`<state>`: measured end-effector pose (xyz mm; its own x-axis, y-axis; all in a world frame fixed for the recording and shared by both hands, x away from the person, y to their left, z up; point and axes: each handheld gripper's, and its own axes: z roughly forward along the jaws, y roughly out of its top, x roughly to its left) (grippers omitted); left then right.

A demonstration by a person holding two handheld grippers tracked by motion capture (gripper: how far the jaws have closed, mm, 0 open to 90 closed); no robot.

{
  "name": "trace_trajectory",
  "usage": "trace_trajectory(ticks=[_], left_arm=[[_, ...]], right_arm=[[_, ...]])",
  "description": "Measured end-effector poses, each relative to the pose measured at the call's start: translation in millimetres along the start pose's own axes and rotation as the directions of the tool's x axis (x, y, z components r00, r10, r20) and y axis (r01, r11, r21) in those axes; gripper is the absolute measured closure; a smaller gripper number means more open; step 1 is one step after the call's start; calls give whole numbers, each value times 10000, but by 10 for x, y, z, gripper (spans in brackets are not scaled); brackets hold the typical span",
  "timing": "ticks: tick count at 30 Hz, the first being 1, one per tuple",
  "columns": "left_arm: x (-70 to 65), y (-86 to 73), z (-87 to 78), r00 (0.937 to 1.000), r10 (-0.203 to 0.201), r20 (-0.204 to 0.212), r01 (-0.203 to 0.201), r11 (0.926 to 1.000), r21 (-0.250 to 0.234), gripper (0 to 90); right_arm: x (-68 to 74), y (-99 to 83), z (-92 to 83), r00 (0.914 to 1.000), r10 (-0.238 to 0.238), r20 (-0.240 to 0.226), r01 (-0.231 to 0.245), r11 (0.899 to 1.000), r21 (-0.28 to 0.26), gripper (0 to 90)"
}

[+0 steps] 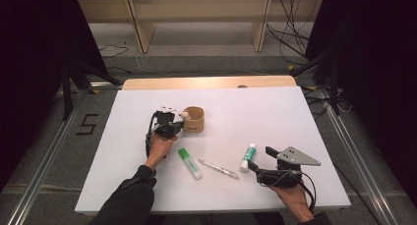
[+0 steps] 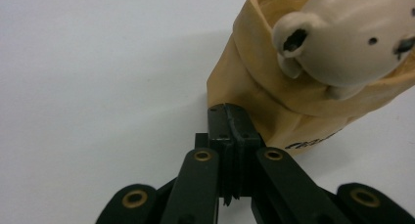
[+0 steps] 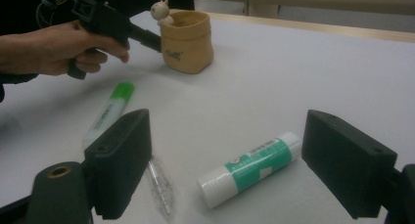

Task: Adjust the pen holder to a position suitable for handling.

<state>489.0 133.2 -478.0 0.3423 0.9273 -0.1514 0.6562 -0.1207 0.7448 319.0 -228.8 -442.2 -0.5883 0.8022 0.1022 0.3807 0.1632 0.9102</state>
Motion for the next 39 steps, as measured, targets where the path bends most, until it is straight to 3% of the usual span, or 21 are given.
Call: trace_trajectory(ticks=[13,23,29,34,39], left_arm=[[-286,58,134,9987,285,426,-285,9996,7,891],[-396,78,195,9974,358,621,-361,9993,40,891],[-388,92,165,9971,392,651,-395,9992,24,888],[-341,126,49,9942,761,756,-767,9970,54,765],[-263,148,-92,9921,810,958,-827,9965,139,639]], right_arm=[[3,-1,-1,10000,14,-8,-14,10000,25,197],[5,-2,5,10000,-10,-3,10,10000,46,197],[6,-2,1,10000,-15,-19,15,10000,43,197],[3,-1,-1,10000,11,-11,-11,10000,40,197],[3,-3,1,10000,-3,-29,3,10000,45,197]])
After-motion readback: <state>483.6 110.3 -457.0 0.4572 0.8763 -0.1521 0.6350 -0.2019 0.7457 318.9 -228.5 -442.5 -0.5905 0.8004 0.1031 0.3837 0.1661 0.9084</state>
